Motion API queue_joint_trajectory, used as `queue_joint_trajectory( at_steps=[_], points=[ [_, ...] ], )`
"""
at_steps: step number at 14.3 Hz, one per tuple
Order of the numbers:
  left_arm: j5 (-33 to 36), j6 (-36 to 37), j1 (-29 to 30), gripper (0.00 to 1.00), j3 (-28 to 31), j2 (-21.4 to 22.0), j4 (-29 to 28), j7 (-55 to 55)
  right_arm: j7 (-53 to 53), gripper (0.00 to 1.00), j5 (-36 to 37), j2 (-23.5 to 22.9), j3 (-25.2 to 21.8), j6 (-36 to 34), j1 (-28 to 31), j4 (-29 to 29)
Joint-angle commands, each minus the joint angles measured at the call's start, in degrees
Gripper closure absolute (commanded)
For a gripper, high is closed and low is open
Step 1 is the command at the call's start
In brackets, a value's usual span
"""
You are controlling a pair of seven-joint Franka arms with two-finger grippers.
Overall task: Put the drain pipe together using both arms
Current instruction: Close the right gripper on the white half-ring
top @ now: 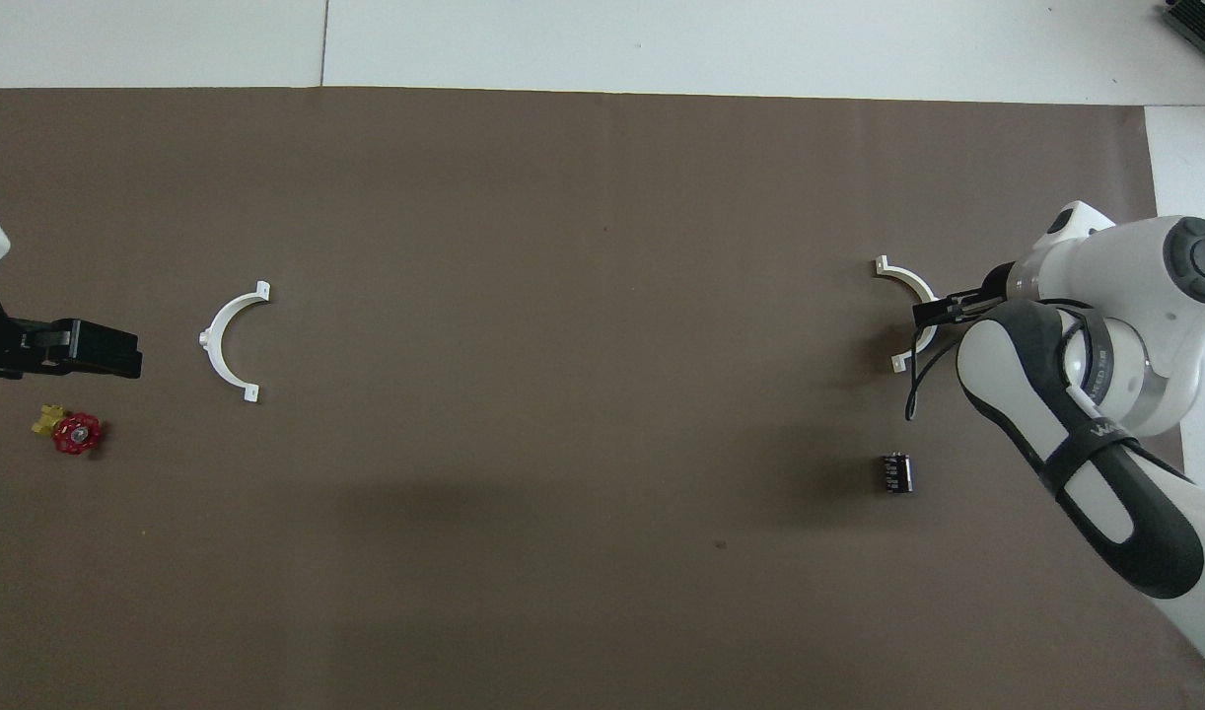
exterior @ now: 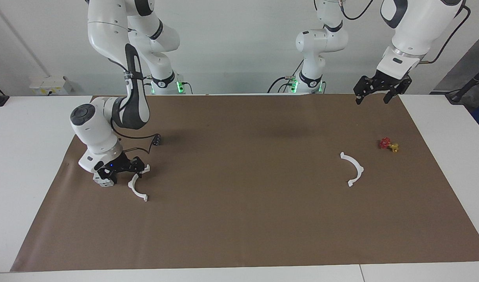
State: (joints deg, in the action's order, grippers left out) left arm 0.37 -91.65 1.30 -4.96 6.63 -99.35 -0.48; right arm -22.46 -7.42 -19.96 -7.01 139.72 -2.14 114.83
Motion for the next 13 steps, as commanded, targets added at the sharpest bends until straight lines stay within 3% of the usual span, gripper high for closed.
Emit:
queue_joint_trajectory(
  at_steps=[1, 8, 9, 10, 11, 13],
  points=[
    [-0.72, -0.9, 0.55, 0.0, -0.31, 0.75, -0.58, 0.66, -2.24, 0.05, -1.55, 0.36, 0.42, 1.17, 0.65, 1.27],
    [-0.72, -0.9, 0.55, 0.0, -0.31, 0.75, -0.59, 0.57, -2.24, 0.35, -1.55, 0.71, 0.42, 1.17, 0.65, 2.5],
    [-0.72, -0.9, 0.55, 0.0, -0.22, 0.75, -0.59, 0.57, -2.24, 0.45, -1.55, 0.71, 0.42, 1.17, 0.65, 2.59],
    [-0.72, -0.9, 0.55, 0.0, -0.31, 0.75, -0.59, 0.57, -2.15, 0.68, -1.55, 0.71, 0.42, 1.17, 0.65, 2.68],
    [-0.72, -0.9, 0.55, 0.0, -0.22, 0.75, -0.59, 0.57, -1.89, 1.0, -1.55, 0.71, 0.42, 1.25, 0.56, 2.42],
    [-0.64, -0.9, 0.55, 0.0, -0.31, 0.75, -0.59, 0.57, -1.63, 1.0, -1.55, 0.36, 0.42, 1.25, 0.3, 1.1]
  ],
)
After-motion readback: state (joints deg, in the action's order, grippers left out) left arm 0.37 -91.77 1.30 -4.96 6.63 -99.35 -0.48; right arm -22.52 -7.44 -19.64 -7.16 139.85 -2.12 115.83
